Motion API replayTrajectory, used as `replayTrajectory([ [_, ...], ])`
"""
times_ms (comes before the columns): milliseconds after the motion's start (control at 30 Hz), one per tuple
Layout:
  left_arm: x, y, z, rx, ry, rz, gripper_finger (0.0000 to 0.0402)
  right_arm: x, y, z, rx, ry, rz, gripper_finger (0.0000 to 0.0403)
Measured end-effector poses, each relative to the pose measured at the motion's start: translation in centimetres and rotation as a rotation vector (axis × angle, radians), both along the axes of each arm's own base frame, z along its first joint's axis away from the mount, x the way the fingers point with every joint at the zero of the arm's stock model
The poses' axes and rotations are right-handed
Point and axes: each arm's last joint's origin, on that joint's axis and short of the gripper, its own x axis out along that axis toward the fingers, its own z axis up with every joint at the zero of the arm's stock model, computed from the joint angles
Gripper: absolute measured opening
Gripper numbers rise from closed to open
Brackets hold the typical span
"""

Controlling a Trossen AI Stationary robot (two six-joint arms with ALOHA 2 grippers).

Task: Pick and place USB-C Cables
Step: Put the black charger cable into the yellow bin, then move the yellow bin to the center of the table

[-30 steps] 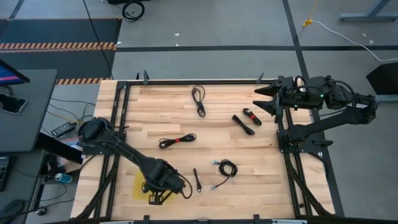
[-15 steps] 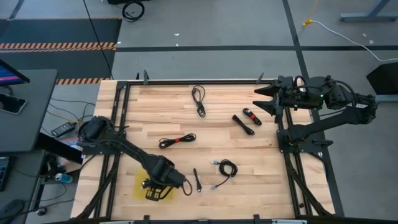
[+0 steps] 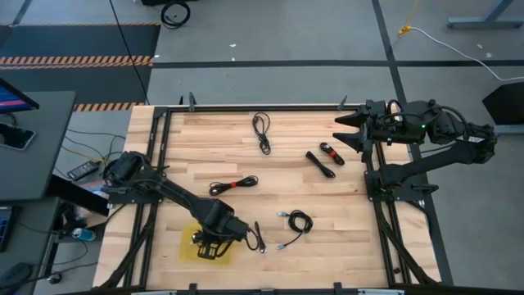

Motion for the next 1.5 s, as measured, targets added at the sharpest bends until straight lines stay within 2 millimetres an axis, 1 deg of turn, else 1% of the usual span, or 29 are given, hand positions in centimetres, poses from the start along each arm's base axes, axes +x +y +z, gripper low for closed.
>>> replayTrajectory([
  [100, 0.27, -0.06, 0.59, 0.019, -0.034, -0.026, 0.0025, 0.00, 0.00, 0.00, 0.000, 0.000, 0.000, 0.0271],
  [200, 0.43, 0.18, 0.65, 0.034, -0.048, -0.043, 0.0025, 0.00, 0.00, 0.00, -0.001, 0.000, 0.000, 0.0271],
  [367, 0.61, 0.55, 0.64, 0.039, -0.045, -0.015, 0.0027, 0.00, 0.00, 0.00, -0.001, 0.000, 0.000, 0.0271],
  [533, 0.68, 0.52, 0.64, 0.042, -0.054, -0.009, 0.0087, 0.00, 0.00, 0.00, -0.002, 0.000, 0.000, 0.0271],
  [633, 0.67, 0.51, 0.64, 0.044, -0.054, -0.009, 0.0098, 0.00, 0.00, 0.00, -0.002, 0.001, 0.000, 0.0271],
  [700, 0.68, 0.53, 0.64, 0.044, -0.055, -0.009, 0.0093, 0.00, 0.00, 0.00, -0.002, 0.001, 0.000, 0.0271],
  [800, 0.69, 0.52, 0.64, 0.043, -0.055, -0.009, 0.0073, 0.01, 0.00, 0.00, -0.003, 0.001, 0.000, 0.0271],
  [1000, 0.71, 0.58, 0.64, 0.058, -0.050, 0.041, 0.0009, 0.00, 0.00, 0.00, -0.003, 0.001, 0.000, 0.0271],
  [1100, 0.74, 0.66, 0.62, 0.087, -0.057, 0.070, 0.0008, 0.00, 0.00, -0.01, -0.003, 0.001, 0.000, 0.0271],
  [1333, 0.68, 0.76, 0.61, 0.110, -0.057, 0.077, 0.0006, 0.00, 0.00, -0.07, -0.003, 0.008, 0.000, 0.0271],
  [1500, 0.48, 0.71, 0.88, 0.111, -0.044, 0.136, 0.0005, -0.05, 0.00, -0.25, 0.001, 0.026, -0.001, 0.0271],
])
